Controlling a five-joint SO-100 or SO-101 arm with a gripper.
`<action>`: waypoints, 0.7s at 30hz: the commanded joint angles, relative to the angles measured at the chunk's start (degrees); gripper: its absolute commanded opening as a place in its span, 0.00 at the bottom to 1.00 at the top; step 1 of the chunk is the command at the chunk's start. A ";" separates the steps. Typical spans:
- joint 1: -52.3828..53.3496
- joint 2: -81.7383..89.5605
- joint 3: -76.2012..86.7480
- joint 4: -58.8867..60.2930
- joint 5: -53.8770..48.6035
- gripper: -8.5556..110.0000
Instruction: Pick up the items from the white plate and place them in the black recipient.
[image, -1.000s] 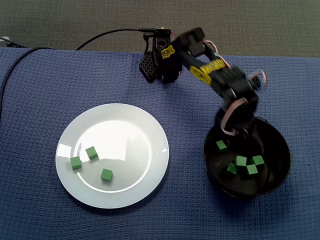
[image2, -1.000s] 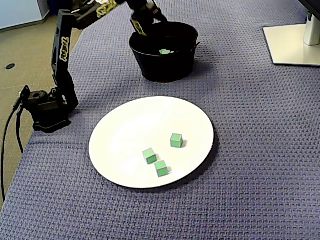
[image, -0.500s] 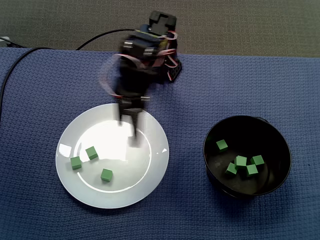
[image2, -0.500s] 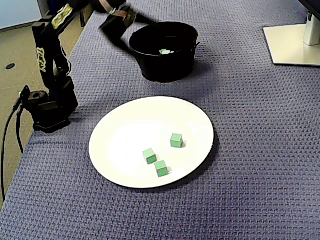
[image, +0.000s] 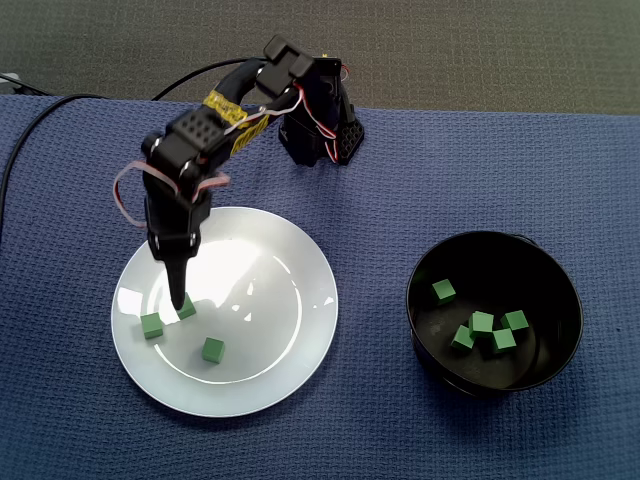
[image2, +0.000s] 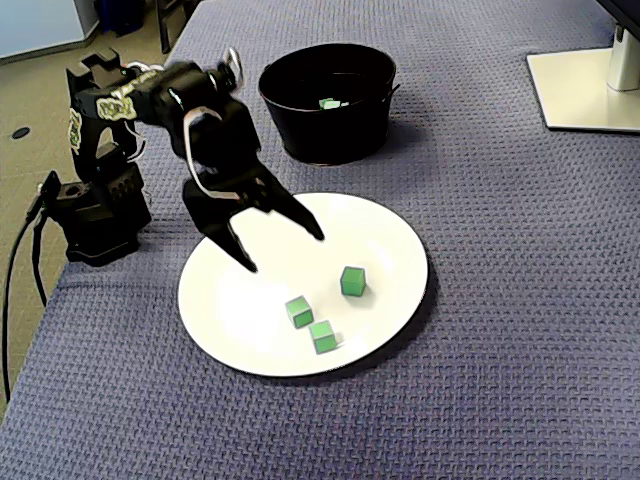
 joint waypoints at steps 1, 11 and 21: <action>0.00 -2.37 0.88 -2.20 -1.49 0.35; 0.35 -8.61 5.01 -9.84 -2.81 0.31; 0.00 -12.39 4.22 -13.18 -3.16 0.27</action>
